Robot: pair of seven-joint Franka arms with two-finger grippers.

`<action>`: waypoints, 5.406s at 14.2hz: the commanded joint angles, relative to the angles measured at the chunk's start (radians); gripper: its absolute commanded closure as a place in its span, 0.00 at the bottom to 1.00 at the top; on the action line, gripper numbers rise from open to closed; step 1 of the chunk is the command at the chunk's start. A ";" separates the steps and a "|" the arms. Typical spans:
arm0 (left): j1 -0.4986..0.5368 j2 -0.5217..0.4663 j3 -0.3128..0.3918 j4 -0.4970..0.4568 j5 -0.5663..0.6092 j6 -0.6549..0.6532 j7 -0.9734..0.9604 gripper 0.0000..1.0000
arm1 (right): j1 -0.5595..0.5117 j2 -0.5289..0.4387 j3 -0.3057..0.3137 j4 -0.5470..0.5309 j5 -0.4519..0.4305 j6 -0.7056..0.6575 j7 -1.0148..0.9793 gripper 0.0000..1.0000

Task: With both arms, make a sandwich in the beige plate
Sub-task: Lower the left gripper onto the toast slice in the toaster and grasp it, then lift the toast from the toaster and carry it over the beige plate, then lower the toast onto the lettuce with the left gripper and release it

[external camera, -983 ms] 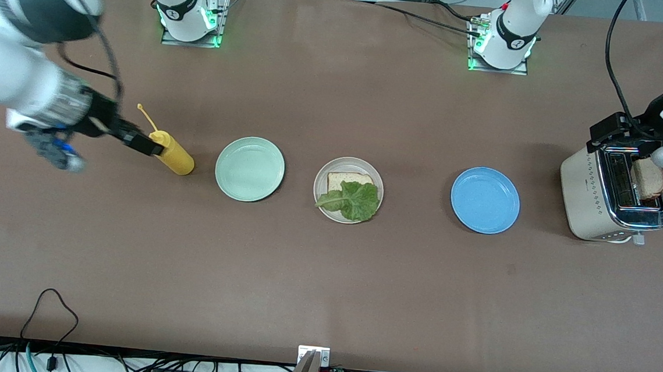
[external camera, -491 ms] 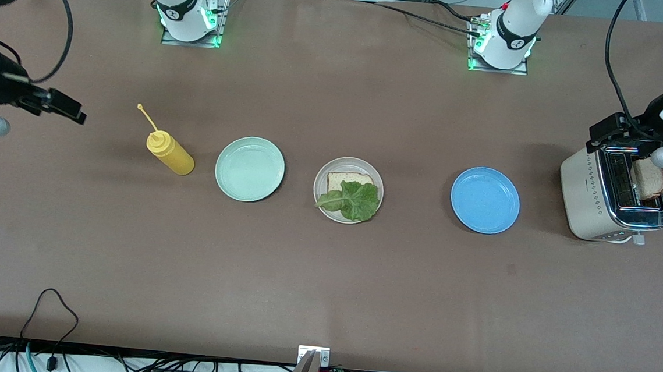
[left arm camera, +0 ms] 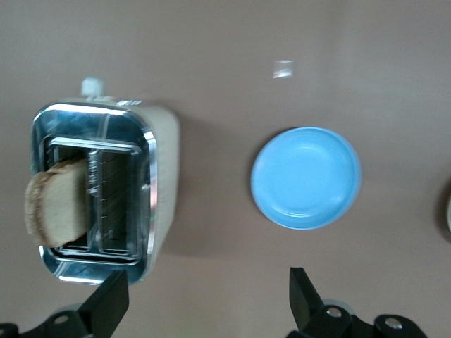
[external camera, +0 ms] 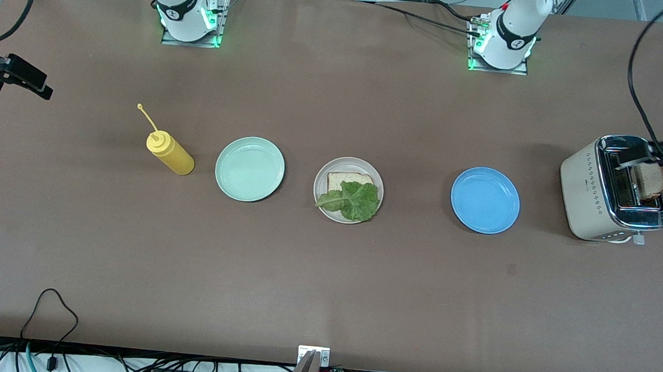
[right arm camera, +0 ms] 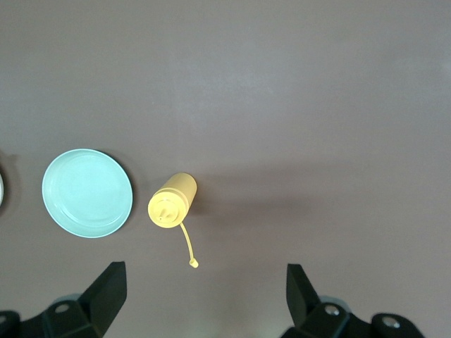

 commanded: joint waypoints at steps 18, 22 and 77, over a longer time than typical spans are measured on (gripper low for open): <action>0.304 0.360 -0.006 0.160 0.011 -0.019 0.362 0.19 | -0.010 0.095 0.001 0.025 -0.013 -0.029 -0.013 0.00; 0.313 0.376 -0.006 0.147 0.005 -0.028 0.359 0.32 | 0.000 0.092 0.002 0.016 -0.017 -0.007 0.000 0.00; -0.277 0.600 -0.449 -0.007 -0.896 0.599 0.071 1.00 | 0.044 0.095 0.002 0.004 -0.044 0.084 0.010 0.00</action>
